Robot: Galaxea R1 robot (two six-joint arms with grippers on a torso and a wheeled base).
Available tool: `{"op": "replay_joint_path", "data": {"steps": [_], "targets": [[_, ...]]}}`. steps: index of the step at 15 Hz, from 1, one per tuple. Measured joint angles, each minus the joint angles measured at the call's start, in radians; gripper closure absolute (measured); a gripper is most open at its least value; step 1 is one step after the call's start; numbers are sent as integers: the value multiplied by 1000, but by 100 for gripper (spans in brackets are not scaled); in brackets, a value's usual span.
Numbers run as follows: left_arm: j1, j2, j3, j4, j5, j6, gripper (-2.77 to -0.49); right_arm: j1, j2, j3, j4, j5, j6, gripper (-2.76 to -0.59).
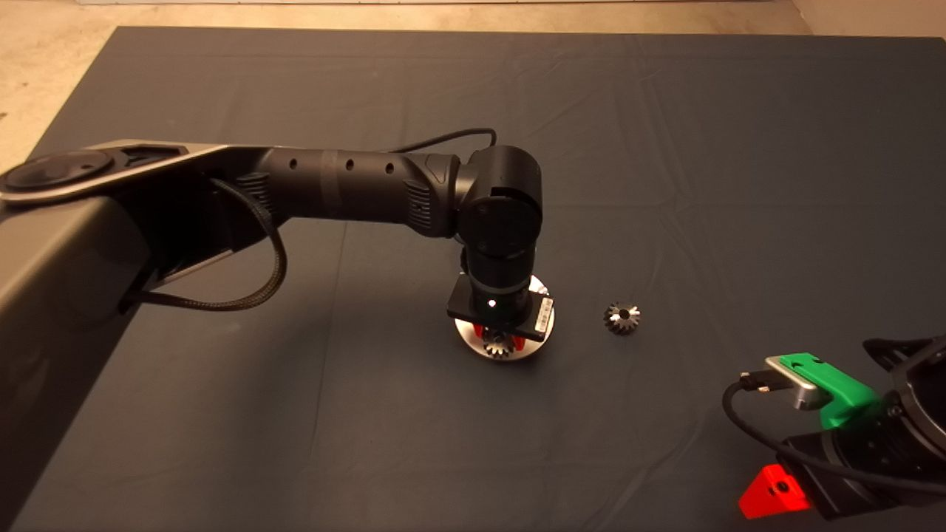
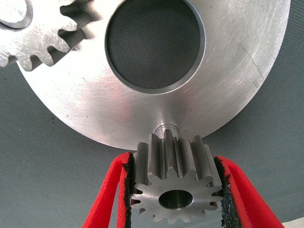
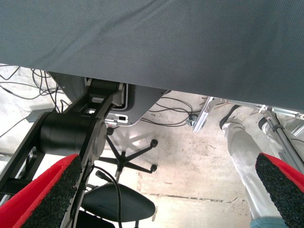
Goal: Install three planetary gears onto the carrier pins
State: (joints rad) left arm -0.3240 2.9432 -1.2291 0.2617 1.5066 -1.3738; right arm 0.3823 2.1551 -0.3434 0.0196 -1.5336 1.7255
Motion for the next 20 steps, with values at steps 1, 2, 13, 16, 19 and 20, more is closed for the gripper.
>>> {"op": "replay_joint_path", "data": {"steps": [1, 2, 13, 16, 19, 20], "targets": [[0, 0, 0, 0, 0, 0, -89, 0, 0, 0, 0, 0, 0, -273], [0, 0, 0, 0, 0, 0, -89, 0, 0, 0, 0, 0, 0, -273], [9, 4, -29, -8, 0, 0, -88, 0, 0, 0, 0, 0, 0, -273], [9, 4, -30, -8, 1, 0, -88, 0, 0, 0, 0, 0, 0, -273], [9, 4, -30, -8, 0, 0, -91, 0, 0, 0, 0, 0, 0, -273], [9, 4, -30, -8, 0, 0, -96, 0, 0, 0, 0, 0, 0, -273]]}}
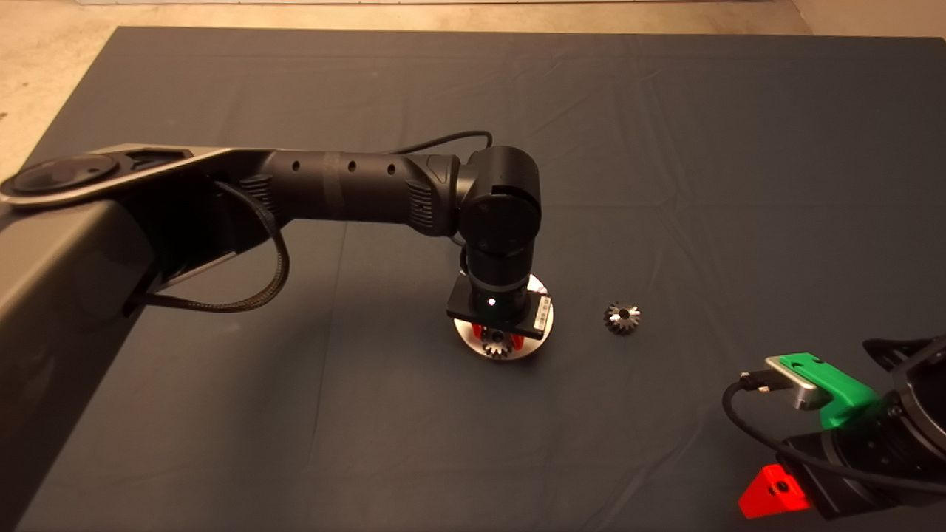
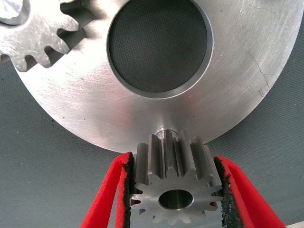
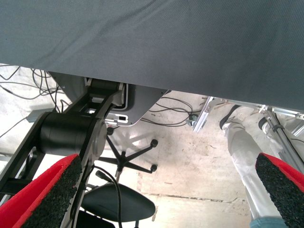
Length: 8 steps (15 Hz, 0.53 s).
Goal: Install three planetary gears onto the carrier pins
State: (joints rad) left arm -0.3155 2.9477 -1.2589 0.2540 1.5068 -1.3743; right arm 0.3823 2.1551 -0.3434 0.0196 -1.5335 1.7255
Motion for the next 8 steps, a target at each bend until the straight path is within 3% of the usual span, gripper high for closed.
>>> {"op": "replay_joint_path", "data": {"steps": [8], "targets": [[0, 0, 0, 0, 3, 0, -116, 0, 0, 0, 0, 0, 0, -273]]}}
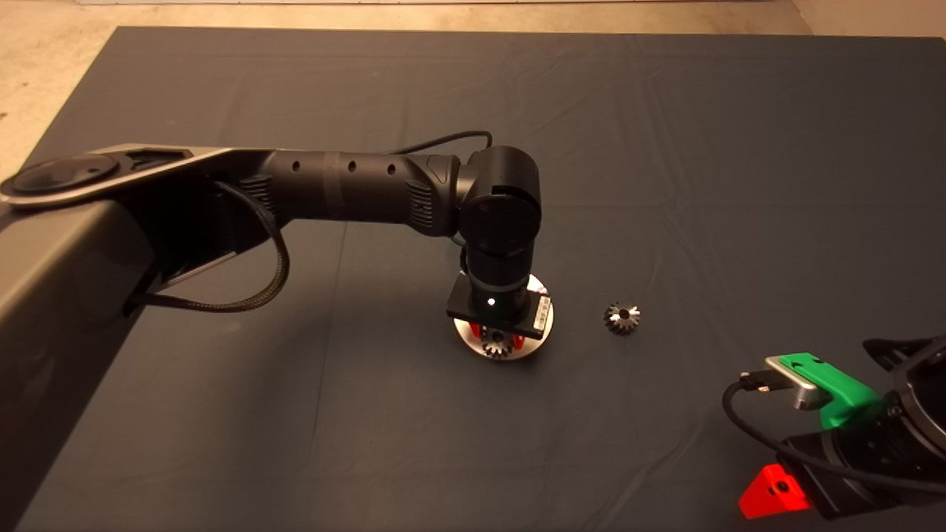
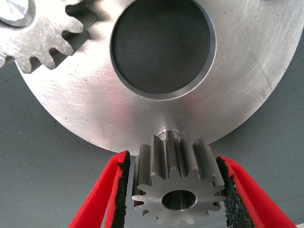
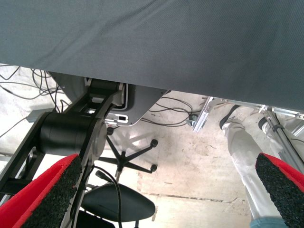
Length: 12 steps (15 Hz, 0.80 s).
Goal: Install three planetary gears onto the carrier pins
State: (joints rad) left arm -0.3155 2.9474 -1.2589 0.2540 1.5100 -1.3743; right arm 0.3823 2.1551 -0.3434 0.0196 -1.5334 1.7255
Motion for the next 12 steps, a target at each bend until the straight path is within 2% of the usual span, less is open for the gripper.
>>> {"op": "replay_joint_path", "data": {"steps": [10, 12], "targets": [[-1, -3, 0, 1, 10, 0, -160, 0, 0, 0, 0, 0, 0, -273], [-22, -6, -10, 1, 10, 1, -171, 0, 0, 0, 0, 0, 0, -273]]}}
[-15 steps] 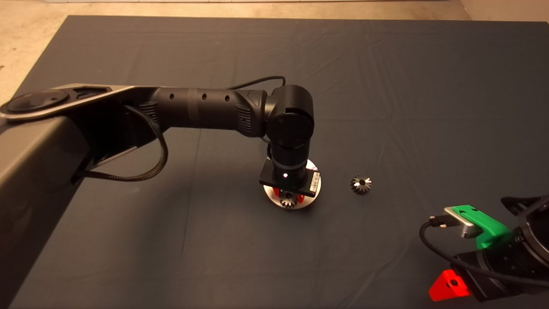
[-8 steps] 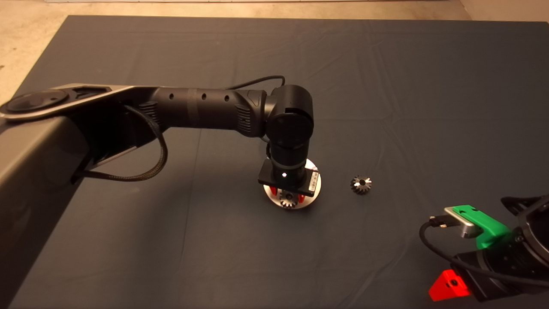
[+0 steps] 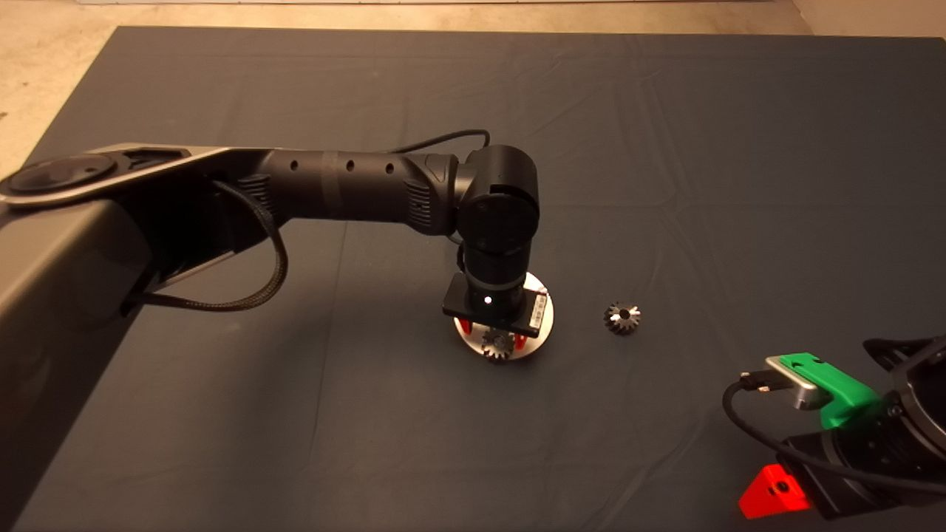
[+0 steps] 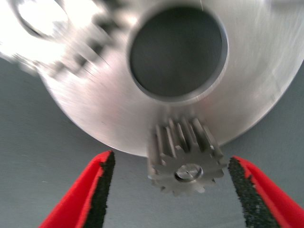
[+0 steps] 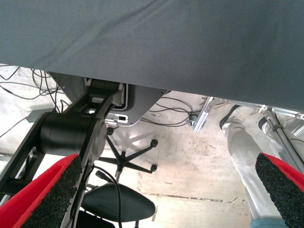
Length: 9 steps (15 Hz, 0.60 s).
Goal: Install three planetary gears onto the carrier pins
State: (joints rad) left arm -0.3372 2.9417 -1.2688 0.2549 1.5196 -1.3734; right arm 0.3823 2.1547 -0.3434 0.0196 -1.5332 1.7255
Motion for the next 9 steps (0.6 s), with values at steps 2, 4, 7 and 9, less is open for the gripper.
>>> {"op": "replay_joint_path", "data": {"steps": [2, 4, 7, 9], "targets": [[-68, -12, -15, 1, 1, 12, -175, 0, -2, 0, 0, 0, 0, -273], [-127, -24, -19, 5, 1, 21, -189, 0, -2, 0, 0, -1, 0, -273], [-129, -51, 6, 4, 0, 16, -203, 0, -1, 0, 0, 0, 0, -273], [-129, -104, 71, 4, 0, -25, -212, 0, -1, 0, 0, 0, 0, -273]]}}
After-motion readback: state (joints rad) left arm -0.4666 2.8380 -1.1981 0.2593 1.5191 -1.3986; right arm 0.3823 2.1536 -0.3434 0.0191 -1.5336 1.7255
